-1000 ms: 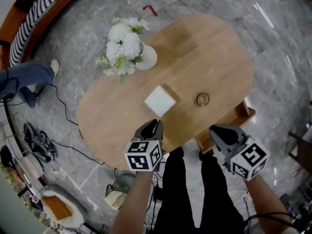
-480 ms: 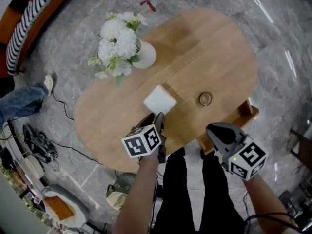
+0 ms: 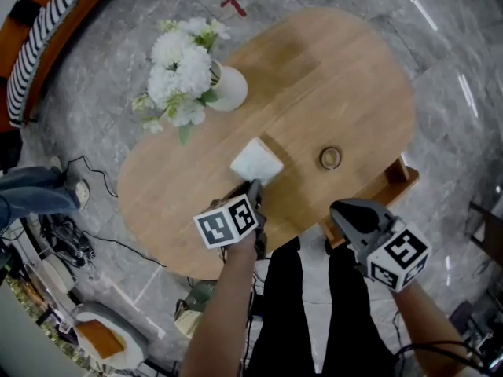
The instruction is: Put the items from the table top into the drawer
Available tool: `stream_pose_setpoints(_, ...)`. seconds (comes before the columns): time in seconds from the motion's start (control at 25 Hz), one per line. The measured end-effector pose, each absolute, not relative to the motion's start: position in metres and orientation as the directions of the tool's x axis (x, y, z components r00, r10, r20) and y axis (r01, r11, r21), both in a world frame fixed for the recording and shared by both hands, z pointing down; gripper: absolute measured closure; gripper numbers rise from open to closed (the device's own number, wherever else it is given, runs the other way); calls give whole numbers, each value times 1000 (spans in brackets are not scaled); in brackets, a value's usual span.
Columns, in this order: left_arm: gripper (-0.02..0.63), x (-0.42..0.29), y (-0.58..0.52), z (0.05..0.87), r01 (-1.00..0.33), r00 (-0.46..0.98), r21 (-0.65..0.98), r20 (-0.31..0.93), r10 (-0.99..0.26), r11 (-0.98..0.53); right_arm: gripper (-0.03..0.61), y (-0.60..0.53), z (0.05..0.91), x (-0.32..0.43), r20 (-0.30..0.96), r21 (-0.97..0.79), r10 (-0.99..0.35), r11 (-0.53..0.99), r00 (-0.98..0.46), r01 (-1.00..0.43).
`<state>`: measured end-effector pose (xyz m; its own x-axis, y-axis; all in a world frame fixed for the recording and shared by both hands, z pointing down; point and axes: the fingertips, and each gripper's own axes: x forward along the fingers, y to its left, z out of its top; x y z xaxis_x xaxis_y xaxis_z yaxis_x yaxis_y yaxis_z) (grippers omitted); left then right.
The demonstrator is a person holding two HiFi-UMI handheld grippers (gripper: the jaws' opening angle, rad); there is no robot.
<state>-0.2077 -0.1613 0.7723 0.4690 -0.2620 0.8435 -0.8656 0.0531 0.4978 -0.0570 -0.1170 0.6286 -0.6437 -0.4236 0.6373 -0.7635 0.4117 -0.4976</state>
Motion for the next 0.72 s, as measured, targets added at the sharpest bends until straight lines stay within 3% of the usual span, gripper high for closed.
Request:
stream_pose_setpoints(0.24, 578, -205, -164, 759, -881, 459, 472, 841, -287, -25, 537, -110, 631, -54, 642, -499, -430, 394, -635, -772)
stream_pose_setpoints(0.72, 582, -203, -151, 738, -870, 480, 492, 822, -305, -42, 537, -103, 615, -47, 631, -487, -473, 376, -615, -788)
